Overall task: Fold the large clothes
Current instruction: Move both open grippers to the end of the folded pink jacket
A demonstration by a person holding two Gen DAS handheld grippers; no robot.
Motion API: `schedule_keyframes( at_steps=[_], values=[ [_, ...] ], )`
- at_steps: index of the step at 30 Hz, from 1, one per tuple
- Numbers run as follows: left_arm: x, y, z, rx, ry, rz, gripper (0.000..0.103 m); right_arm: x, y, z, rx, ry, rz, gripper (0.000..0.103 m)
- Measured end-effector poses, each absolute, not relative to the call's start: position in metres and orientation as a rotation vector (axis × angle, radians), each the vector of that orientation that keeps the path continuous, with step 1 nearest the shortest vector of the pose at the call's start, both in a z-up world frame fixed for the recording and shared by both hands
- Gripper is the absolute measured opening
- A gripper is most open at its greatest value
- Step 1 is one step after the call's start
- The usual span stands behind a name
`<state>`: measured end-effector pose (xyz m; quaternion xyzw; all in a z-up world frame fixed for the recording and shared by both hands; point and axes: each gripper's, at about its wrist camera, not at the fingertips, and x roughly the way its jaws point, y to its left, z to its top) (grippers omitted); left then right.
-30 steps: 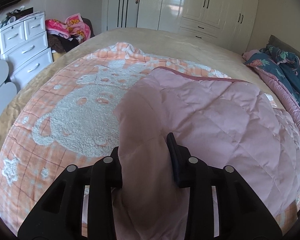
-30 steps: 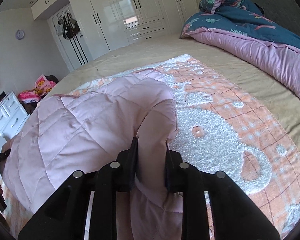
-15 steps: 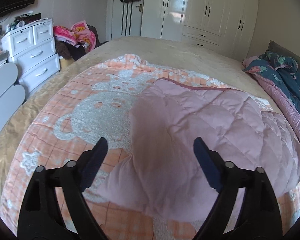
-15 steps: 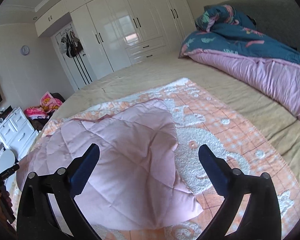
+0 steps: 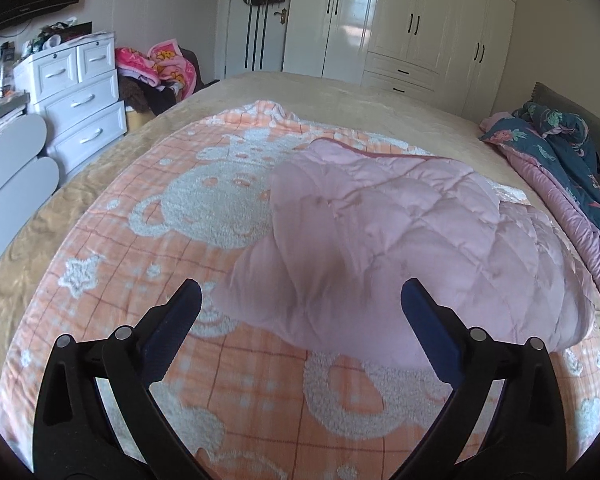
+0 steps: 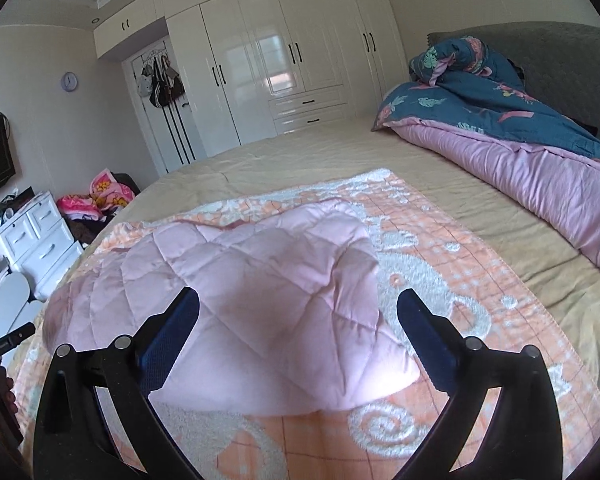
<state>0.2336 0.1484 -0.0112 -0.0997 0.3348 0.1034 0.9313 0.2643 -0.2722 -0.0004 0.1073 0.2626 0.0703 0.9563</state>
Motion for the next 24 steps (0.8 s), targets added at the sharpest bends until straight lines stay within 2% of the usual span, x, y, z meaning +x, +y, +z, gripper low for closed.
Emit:
schedule_keyframes(
  at_steps=[14,24],
  values=[
    [0.22,0.16,-0.045,-0.331,0.754,0.218,0.093,0.254,-0.284,-0.047,0.344,0.64,0.038,0.099],
    [0.231,0.168,-0.076,-0.672,0.753,0.066,0.093,0.27,-0.287,-0.078,0.431,0.729,0.063,0.099]
  ],
)
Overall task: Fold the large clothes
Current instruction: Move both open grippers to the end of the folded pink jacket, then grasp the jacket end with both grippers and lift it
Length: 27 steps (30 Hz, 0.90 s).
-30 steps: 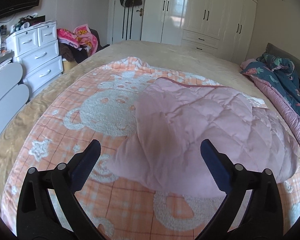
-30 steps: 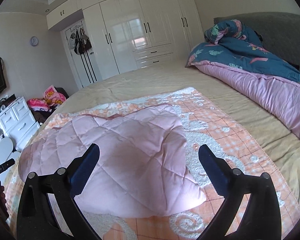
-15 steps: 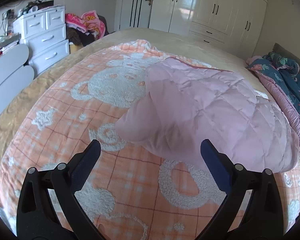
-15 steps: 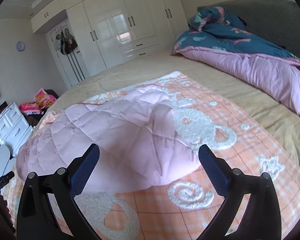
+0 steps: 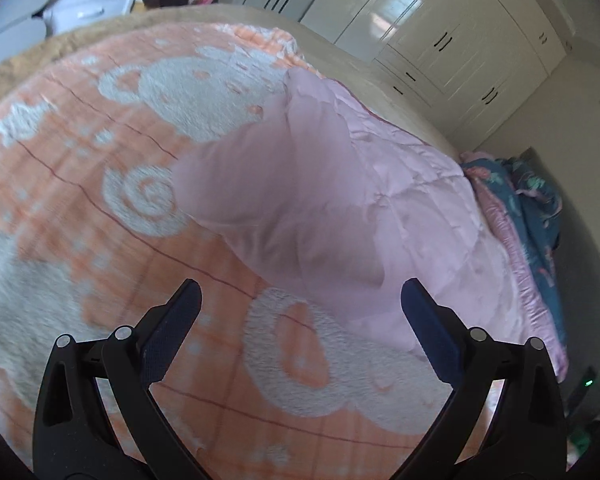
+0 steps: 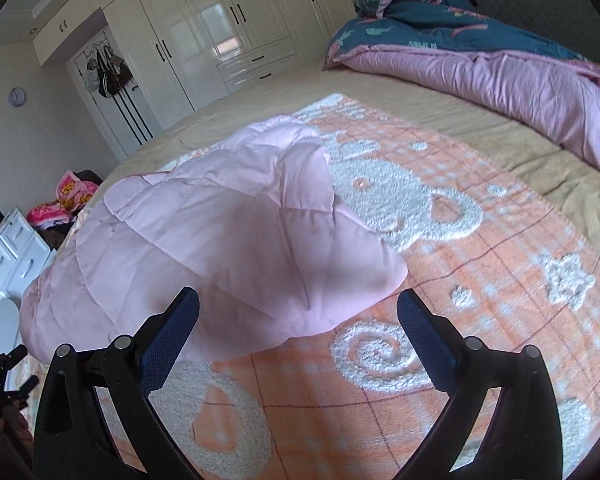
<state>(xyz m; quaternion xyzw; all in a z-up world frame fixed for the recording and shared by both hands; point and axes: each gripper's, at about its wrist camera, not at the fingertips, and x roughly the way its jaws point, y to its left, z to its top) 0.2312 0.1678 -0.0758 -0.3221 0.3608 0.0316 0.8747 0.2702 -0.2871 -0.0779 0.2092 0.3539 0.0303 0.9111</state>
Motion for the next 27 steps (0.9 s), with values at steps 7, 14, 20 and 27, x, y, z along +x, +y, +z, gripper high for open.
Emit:
schedule_keyframes(
  at_steps=[7,14,20,27],
  values=[
    [0.255,0.172,-0.09,-0.797,0.764,0.037,0.093,0.281,-0.307,-0.101,0.659,0.775,0.095,0.099],
    [0.275,0.179,-0.105,-0.869,0.768,0.026,0.094,0.307,-0.308,-0.124,0.874,0.815,0.173,0.099],
    [0.29,0.181,-0.112,-0.917,0.769,0.018,0.095,0.329,-0.299,-0.127,0.83,0.798,0.185,0.099],
    [0.299,0.18,-0.115,-0.918,0.763,0.031,0.095,0.345,-0.294,-0.128,0.819,0.795,0.197,0.099]
  ],
)
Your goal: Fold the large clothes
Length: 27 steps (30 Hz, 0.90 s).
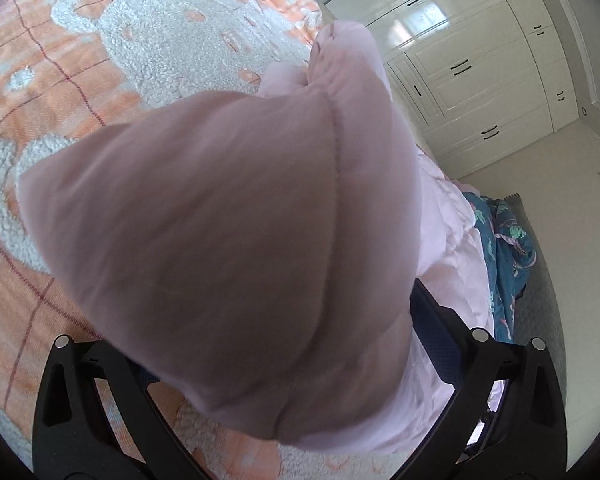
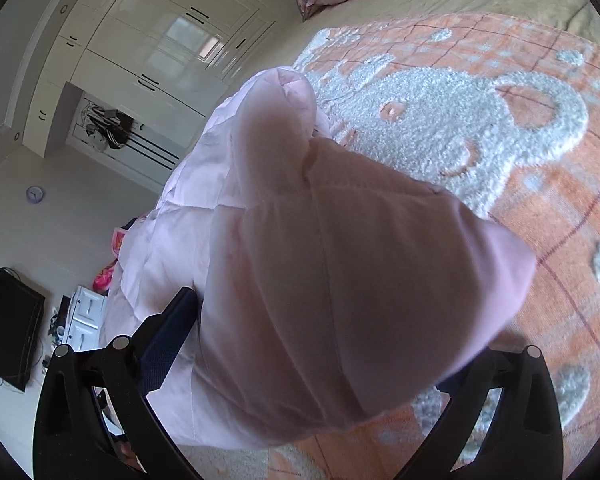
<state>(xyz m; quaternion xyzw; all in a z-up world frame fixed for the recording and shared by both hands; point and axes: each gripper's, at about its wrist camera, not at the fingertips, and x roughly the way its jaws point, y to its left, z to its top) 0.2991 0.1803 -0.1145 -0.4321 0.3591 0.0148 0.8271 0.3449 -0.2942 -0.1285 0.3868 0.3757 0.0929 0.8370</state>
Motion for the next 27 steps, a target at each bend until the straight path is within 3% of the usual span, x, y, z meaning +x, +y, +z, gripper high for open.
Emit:
schedule_keyframes(
  at_steps=[8,12,17,22,27],
  values=[
    [0.301,0.18,-0.117,-0.873,0.754,0.034,0.095,0.355,-0.29,-0.13,0.772,0.772,0.229,0.098],
    [0.303,0.179,-0.115,-0.854,0.751,0.037,0.093,0.354,-0.287,-0.131,0.75,0.753,0.238,0.091],
    [0.304,0.173,-0.107,-0.794,0.738,0.046,0.082,0.356,-0.287,-0.13,0.75,0.745,0.282,0.074],
    [0.305,0.165,-0.095,-0.713,0.716,0.047,0.063,0.357,-0.282,-0.12,0.686,0.72,0.31,0.053],
    [0.307,0.158,-0.086,-0.634,0.697,0.05,0.049,0.355,-0.275,-0.107,0.591,0.702,0.321,0.043]
  ],
)
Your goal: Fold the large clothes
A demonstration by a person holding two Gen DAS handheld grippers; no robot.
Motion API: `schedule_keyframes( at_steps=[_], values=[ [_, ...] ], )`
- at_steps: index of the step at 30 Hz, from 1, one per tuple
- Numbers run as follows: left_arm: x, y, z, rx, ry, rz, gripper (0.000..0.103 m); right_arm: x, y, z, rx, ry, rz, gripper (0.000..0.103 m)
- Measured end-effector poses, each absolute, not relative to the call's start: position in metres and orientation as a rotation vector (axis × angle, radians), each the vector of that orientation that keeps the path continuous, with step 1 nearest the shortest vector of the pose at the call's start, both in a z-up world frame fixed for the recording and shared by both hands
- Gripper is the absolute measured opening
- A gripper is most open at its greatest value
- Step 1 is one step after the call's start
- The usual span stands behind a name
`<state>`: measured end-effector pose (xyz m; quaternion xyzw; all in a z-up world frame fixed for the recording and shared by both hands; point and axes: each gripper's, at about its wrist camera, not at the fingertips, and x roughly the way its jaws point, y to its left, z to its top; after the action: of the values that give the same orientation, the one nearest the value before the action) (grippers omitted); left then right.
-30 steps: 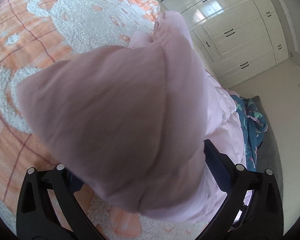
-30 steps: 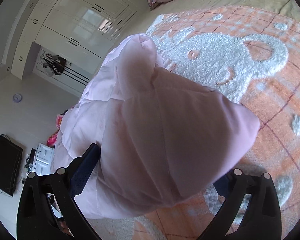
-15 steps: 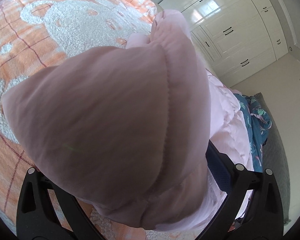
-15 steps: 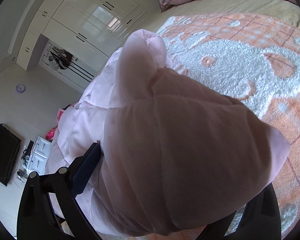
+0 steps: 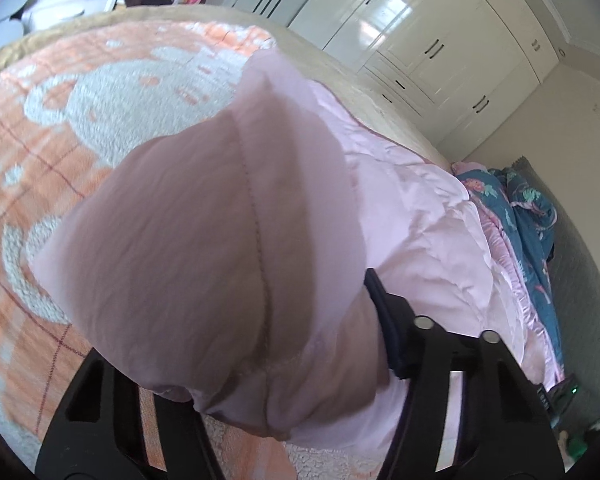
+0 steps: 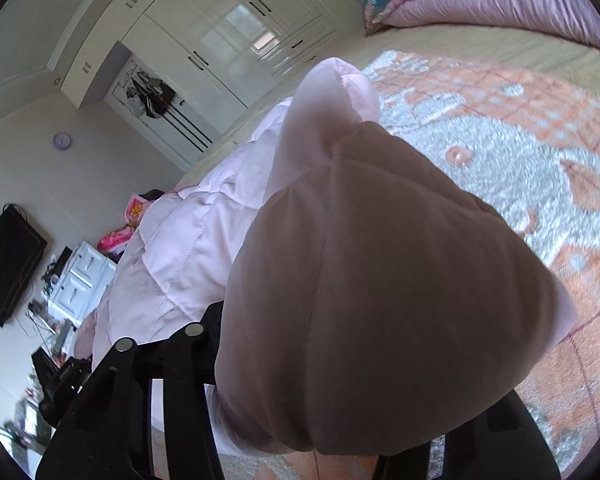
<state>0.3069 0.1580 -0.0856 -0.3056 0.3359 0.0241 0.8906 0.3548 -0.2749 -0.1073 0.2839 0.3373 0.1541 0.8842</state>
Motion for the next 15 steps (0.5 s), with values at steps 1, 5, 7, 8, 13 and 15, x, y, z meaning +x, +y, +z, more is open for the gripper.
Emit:
schedule_keyframes(
  at_steps=[1,5,7,8,13,15],
  values=[
    [0.309,0.155,-0.083,-0.621,0.694,0.051,0.046,0.355,-0.273,-0.105,0.571,0.698,0.321,0.041],
    [0.308,0.146,-0.073,-0.546,0.684,0.049,0.04,0.352,-0.268,-0.099,0.515,0.691,0.316,0.039],
    [0.308,0.145,-0.07,-0.527,0.68,0.049,0.038,0.351,-0.265,-0.096,0.497,0.687,0.315,0.037],
    [0.308,0.144,-0.068,-0.519,0.677,0.05,0.037,0.35,-0.263,-0.093,0.478,0.683,0.314,0.037],
    [0.306,0.137,-0.056,-0.468,0.65,0.058,0.034,0.344,-0.255,-0.079,0.41,0.658,0.317,0.034],
    [0.301,0.137,-0.049,-0.447,0.635,0.061,0.033,0.34,-0.252,-0.071,0.386,0.637,0.321,0.032]
  ],
)
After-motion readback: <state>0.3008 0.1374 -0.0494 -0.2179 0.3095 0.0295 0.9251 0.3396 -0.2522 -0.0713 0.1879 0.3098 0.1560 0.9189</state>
